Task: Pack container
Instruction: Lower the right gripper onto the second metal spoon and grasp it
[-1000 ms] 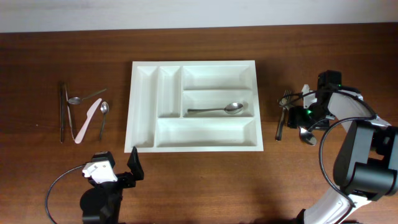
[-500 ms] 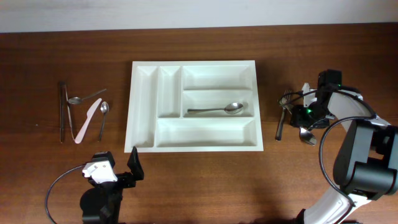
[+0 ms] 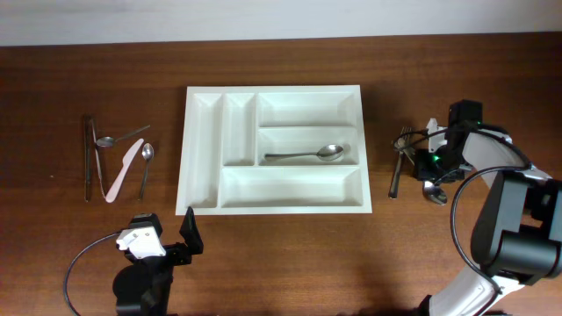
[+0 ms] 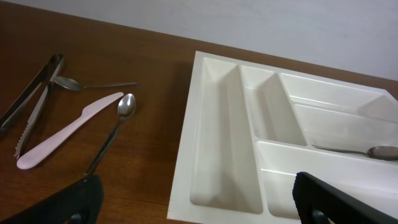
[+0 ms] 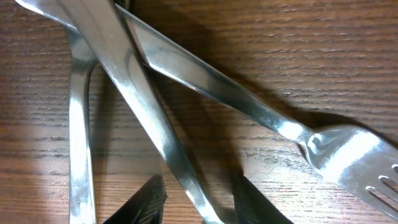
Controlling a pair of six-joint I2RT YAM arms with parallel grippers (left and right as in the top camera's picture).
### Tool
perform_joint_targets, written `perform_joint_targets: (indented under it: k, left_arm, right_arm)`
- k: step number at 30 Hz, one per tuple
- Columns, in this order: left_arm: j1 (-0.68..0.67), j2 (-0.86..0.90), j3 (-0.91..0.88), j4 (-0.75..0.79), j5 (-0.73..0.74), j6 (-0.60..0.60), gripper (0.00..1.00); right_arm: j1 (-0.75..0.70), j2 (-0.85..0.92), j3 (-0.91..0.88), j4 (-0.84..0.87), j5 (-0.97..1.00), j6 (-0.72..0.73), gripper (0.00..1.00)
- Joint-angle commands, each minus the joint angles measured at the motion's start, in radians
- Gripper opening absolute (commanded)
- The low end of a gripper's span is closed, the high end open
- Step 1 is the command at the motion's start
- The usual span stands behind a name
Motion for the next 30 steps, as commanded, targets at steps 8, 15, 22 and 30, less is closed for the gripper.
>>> perform_joint_targets:
  k: [8,15,22,30]
  left_arm:
    - [0.004,-0.006,-0.004,-0.001,0.001,0.016,0.99]
    - [0.004,-0.006,-0.004,0.0,0.001,0.016,0.99]
    - [0.004,-0.006,-0.004,0.0,0.001,0.016,0.99]
    - [0.004,-0.006,-0.004,0.0,0.001,0.016,0.99]
  right_arm:
    - [0.006,0.067,-0.083,-0.002,-0.008,0.049,0.07]
    - [0.006,0.067,-0.083,-0.001,-0.011,0.06,0.04]
    - [0.006,0.067,0.045,-0.101,-0.053,0.059,0.04]
    - [0.006,0.067,0.262,-0.24,-0.06,0.059,0.04]
